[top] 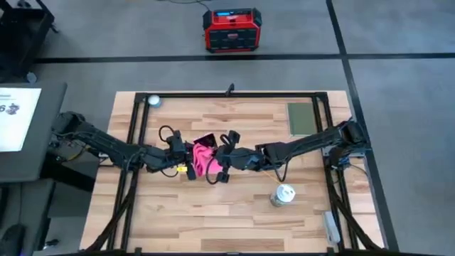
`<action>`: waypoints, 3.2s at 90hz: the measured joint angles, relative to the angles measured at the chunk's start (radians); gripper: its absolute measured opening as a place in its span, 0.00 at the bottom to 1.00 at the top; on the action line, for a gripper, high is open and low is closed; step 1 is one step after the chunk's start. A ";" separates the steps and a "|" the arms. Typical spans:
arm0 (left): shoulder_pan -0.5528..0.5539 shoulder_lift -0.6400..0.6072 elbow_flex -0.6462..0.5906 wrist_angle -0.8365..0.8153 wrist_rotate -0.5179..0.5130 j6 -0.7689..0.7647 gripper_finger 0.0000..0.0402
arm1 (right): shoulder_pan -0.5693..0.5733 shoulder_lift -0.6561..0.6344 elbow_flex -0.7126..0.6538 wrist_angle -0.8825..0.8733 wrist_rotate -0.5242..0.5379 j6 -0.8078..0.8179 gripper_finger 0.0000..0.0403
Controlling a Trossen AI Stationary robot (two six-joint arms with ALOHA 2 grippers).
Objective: Apply microfiber cloth
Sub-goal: Wipe the front of the phone using the pink microfiber cloth
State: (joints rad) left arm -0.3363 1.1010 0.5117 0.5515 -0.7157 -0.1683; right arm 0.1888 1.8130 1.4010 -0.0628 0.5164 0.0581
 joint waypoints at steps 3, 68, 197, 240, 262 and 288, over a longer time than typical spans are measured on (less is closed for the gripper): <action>0.000 -0.006 0.000 -0.002 0.001 0.000 0.01 | 0.000 0.000 0.000 -0.009 0.000 0.007 0.00; -0.003 -0.014 0.001 -0.014 0.011 -0.030 0.01 | -0.037 -0.027 0.113 -0.111 -0.006 -0.126 0.00; -0.004 -0.006 0.001 -0.005 0.015 -0.029 0.00 | -0.058 -0.033 0.087 -0.126 -0.028 -0.096 0.00; -0.004 -0.004 0.002 -0.033 0.030 -0.053 0.00 | -0.066 -0.036 0.234 -0.214 0.002 -0.206 0.00; -0.004 -0.004 0.001 -0.056 0.030 -0.065 0.00 | -0.070 -0.036 0.234 -0.248 0.005 -0.193 0.00; -0.004 -0.004 0.000 -0.059 0.026 -0.065 0.00 | -0.073 -0.036 0.234 -0.249 0.030 -0.216 0.00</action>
State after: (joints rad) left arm -0.3405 1.0973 0.5121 0.4928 -0.6892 -0.2329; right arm 0.1162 1.7771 1.6352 -0.3114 0.5468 -0.1582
